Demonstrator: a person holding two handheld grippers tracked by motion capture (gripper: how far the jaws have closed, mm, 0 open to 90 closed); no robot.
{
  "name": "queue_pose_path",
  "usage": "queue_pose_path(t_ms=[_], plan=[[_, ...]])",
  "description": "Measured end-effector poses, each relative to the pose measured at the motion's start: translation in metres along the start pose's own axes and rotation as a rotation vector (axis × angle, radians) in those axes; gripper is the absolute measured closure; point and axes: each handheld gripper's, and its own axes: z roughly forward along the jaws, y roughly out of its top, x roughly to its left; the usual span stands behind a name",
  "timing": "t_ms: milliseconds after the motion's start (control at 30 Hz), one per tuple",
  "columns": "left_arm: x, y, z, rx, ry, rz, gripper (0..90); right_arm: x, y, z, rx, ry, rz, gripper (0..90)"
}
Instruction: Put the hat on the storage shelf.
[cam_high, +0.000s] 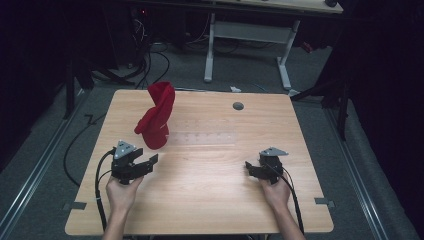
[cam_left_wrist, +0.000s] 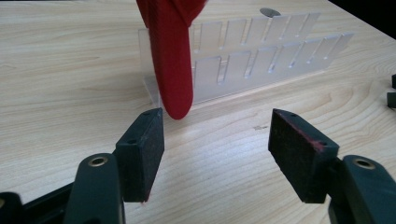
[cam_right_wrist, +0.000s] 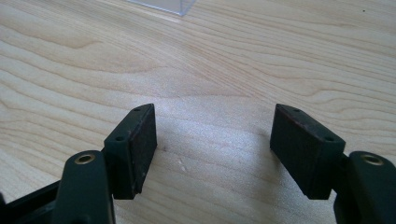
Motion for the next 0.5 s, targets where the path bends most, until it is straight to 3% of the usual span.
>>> queue_pose_path(t_ms=[333, 500], plan=[[-0.001, -0.014, 0.001, 0.035, -0.006, -0.018, 36.3, 0.0, 0.0, 0.0, 0.0, 0.0, 0.0, 31.9], [-0.005, -0.022, 0.004, 0.052, -0.019, -0.005, 35.8, 0.0, 0.0, 0.0, 0.0, 0.0, 0.0, 31.9]])
